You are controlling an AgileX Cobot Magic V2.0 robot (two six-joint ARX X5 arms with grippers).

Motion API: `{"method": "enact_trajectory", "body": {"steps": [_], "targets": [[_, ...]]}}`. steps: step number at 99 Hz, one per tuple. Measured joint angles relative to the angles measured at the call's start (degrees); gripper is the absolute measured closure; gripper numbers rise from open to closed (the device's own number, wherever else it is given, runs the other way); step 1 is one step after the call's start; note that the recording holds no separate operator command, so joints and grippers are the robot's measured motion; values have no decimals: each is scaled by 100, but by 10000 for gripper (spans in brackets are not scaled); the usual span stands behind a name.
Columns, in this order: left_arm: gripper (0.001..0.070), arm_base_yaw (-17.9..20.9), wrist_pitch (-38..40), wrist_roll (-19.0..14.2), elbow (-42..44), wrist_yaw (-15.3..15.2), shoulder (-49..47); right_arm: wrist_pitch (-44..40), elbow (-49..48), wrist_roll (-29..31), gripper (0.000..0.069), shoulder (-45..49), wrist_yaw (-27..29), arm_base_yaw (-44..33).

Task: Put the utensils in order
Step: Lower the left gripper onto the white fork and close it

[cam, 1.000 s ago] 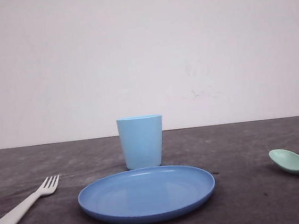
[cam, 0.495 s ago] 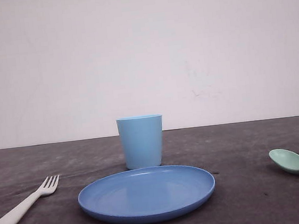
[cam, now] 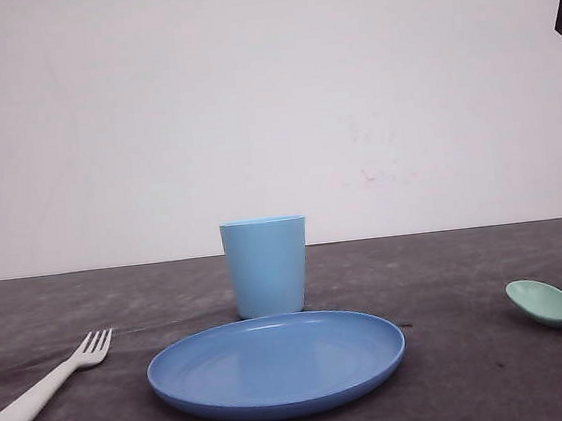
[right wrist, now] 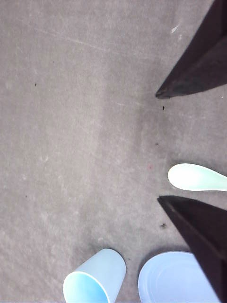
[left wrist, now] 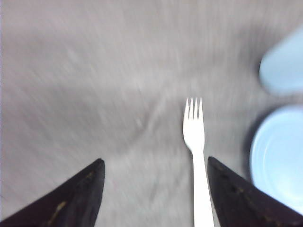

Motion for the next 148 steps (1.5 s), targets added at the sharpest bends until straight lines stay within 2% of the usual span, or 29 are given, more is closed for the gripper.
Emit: {"method": "enact_trajectory", "body": {"steps": [18, 37, 51, 64, 88, 103, 111, 140, 148], "targets": [[294, -623, 87, -271, 0, -52, 686, 0, 0, 0, 280, 0, 0, 0], [308, -1311, 289, -472, 0, -365, 1401, 0, 0, 4, 280, 0, 0, 0], [324, -1613, 562, -553, 0, -621, 1823, 0, 0, 15, 280, 0, 0, 0], [335, -1694, 831, -656, 0, -634, 2120, -9, 0, 17, 280, 0, 0, 0], [445, -1722, 1143, -841, 0, -647, 2420, -63, 0, 17, 280, 0, 0, 4], [601, -1722, 1220, -916, 0, -651, 2500, -87, 0, 17, 280, 0, 0, 4], [651, -1722, 1222, -942, 2, -673, 2516, -87, 0, 17, 280, 0, 0, 4], [661, -1722, 1176, -935, 72, -675, 2531, -87, 0, 17, 280, 0, 0, 4], [661, -1722, 1132, -898, 227, -791, 2505, -87, 0, 17, 280, 0, 4, 4]]}}
